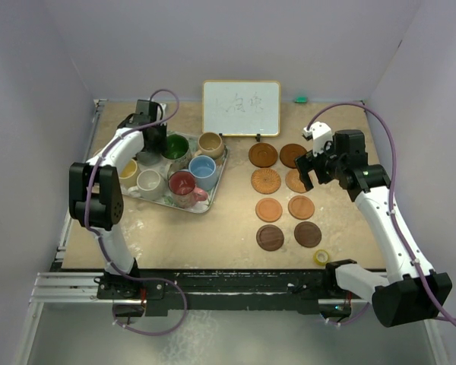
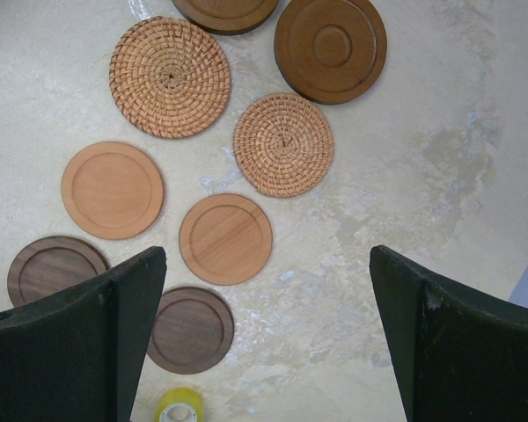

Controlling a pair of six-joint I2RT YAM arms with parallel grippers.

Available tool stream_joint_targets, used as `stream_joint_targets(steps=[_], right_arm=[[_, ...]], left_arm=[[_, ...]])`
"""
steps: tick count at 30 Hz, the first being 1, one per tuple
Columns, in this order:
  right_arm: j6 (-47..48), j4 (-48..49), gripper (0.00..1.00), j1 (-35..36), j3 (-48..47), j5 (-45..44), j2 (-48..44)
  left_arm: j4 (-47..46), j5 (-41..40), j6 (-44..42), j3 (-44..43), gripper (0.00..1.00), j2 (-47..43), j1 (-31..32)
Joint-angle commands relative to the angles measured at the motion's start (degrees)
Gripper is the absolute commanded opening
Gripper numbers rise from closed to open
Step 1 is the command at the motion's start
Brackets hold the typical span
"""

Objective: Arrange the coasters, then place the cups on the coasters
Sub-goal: Pick up the cup from the tray.

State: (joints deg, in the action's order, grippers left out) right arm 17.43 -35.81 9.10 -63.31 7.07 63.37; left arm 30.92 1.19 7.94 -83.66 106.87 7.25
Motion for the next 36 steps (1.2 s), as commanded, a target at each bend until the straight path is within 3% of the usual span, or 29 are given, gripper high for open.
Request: stream_joint_targets(steps=[1,15,25,36], right_arm=[[0.73,0.20,1.00,0.13,-0.80,0.93,-1.01],[0.85,0.24,1.00,0.13,-1.00,3.54,-0.31],[0.66,-0.06,1.00,0.13,-1.32,3.85,1.14],[0.77,-0.37,1.00,0.13,-1.22,4.00,1.44]], left_arm=[[-0.51,1.31,-0.12,-4.03,0.06,0.00,0.49],[0.17,2.03,1.50,-10.65,0.03,0.01,0.44],[0.01,2.12,0.35,-9.51,0.03,1.14,0.65],[1.05,2.93,-2.85,-11.94,0.25,5.57,0.71]])
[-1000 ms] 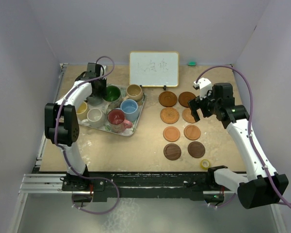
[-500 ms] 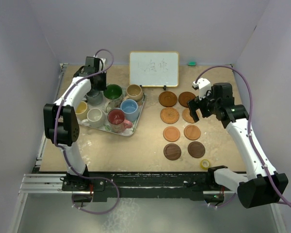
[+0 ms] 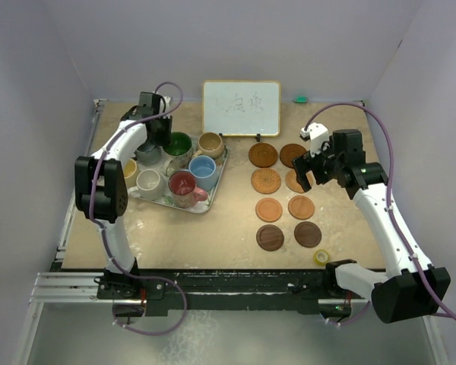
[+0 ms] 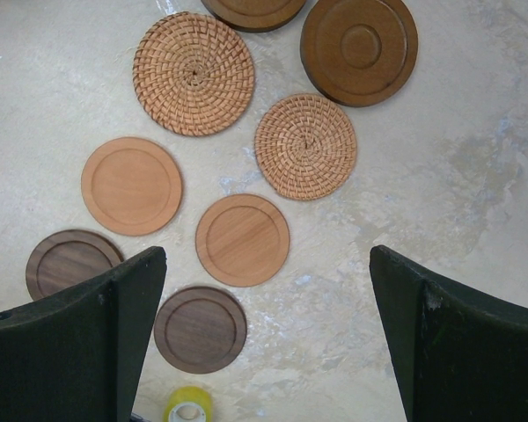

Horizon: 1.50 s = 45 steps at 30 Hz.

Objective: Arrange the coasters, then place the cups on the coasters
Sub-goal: Pick up the cup from the tray.

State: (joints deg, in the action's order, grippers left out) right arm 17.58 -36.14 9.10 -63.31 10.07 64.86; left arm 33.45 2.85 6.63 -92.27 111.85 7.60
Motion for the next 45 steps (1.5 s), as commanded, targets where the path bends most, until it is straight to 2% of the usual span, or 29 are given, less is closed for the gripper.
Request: stream_joint_targets(steps=[1,6,13,20,24,32,38,45], right_arm=[[0.64,-0.13,1.00,0.13,-1.26,1.01,-0.01],[0.83,-0.25,1.00,0.13,-1.13,1.10,0.00],[0.97,-0.34,1.00,0.13,-1.26,1.10,-0.09],[1.00,-0.58,1.00,0.13,-1.17,1.31,-0.13],[1.03,-0.56,1.00,0.13,-1.21,1.68,0.05],[0.87,-0.46,1.00,0.13,-1.46,1.90,0.48],[0.39,1.02,1.00,0.13,-1.99,2.41,0.71],[1.50,-2.04,1.00,0.21,-7.63,5.01,4.69]], left_arm=[[-1.25,1.28,-1.73,-3.57,0.25,0.97,0.40],[-0.07,1.67,-2.35,-4.95,0.25,2.81,0.47],[0.04,1.69,-2.51,-5.07,0.14,4.05,0.83],[0.64,1.64,-3.00,-6.06,0.11,4.67,1.06],[0.48,1.41,-4.24,-6.22,0.03,4.23,1.11],[-1.30,1.55,-8.73,-7.15,0.03,1.61,1.11],[-5.33,3.02,-8.03,-4.82,0.03,-1.54,1.08],[-8.31,2.20,-7.66,-2.93,0.03,-5.21,1.11]])
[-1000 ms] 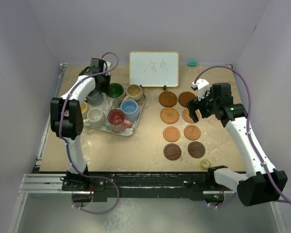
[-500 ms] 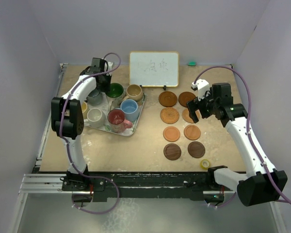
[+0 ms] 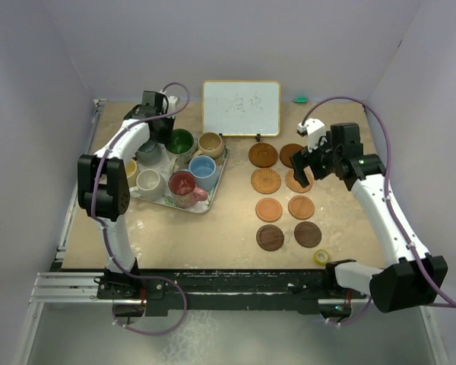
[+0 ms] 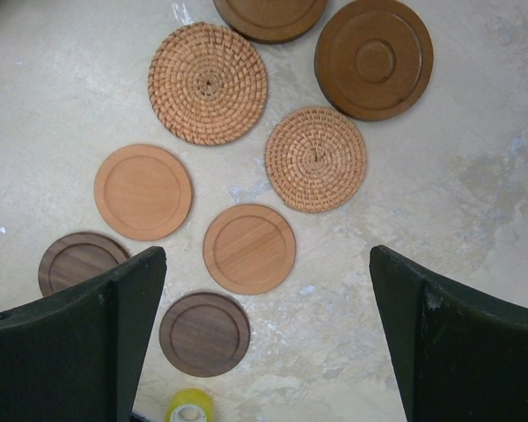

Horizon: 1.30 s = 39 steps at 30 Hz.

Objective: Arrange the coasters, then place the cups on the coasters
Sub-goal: Pick up the cup from the tray, then place the cup on the coaster.

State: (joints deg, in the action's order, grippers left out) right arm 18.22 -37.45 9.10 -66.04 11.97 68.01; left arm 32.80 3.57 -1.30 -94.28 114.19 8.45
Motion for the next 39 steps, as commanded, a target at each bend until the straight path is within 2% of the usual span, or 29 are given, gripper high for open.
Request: stream_joint_targets(steps=[1,14,22,30,39], right_arm=[[0.67,-0.70,1.00,0.26,-5.71,3.56,2.20],[-9.40,6.44,0.98,3.36,-14.76,9.28,10.53],[-14.52,7.18,0.96,7.59,-27.36,13.91,18.82],[-20.17,6.16,0.95,9.58,-36.72,15.89,23.61],[-24.76,9.24,0.91,11.17,-37.55,14.98,23.00]], left_arm=[[-8.19,1.32,0.11,-0.57,0.03,-8.17,0.25],[-8.63,-1.29,-2.30,0.14,0.03,-15.10,0.33],[-6.85,-3.70,-0.54,-3.90,0.03,-20.11,1.74],[-3.04,-6.85,2.06,-11.65,0.03,-19.43,8.75],[-2.97,-11.42,4.27,-17.21,0.03,-15.79,20.26]])
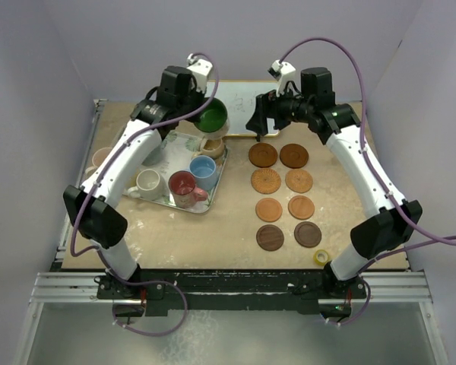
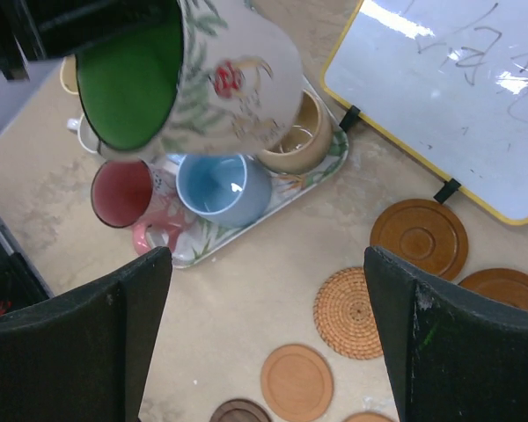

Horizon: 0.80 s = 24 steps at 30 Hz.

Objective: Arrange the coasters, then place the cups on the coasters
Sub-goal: Place the cup on the coaster.

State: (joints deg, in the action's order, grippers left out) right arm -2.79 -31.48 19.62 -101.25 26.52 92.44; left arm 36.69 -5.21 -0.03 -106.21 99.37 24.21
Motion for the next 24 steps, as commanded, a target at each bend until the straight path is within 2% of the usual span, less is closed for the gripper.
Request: stream_joint_targets(steps=[1,7,11,17,24], right_arm=[[-4.51,3.51,0.91,0.73,-2.37,-0.08,-1.39],[-7.04,5.00,0.86,0.95,-2.27,-1.79,-1.04],[-8.28,3.80,0.79,1.28,-2.13,-8.28,-0.49],[-9.83,5.04,0.70,1.39,1.20,-14.36,-0.76],[-11.54,5.65,0.67,2.08,3.58,-14.75,0.39]], left_arm=[[-7.52,-3.40,2.99,-5.37,0.03,-0.52,5.67],[-8.59,-5.87,3.90,-8.21,0.03,3.09,10.62],[-9.31,-6.86,4.73,-8.66,0.03,4.29,12.37],[-10.08,-8.20,5.81,-8.00,0.03,4.78,13.66],[-10.58,-8.33,7.61,-7.03,0.03,4.87,13.79]])
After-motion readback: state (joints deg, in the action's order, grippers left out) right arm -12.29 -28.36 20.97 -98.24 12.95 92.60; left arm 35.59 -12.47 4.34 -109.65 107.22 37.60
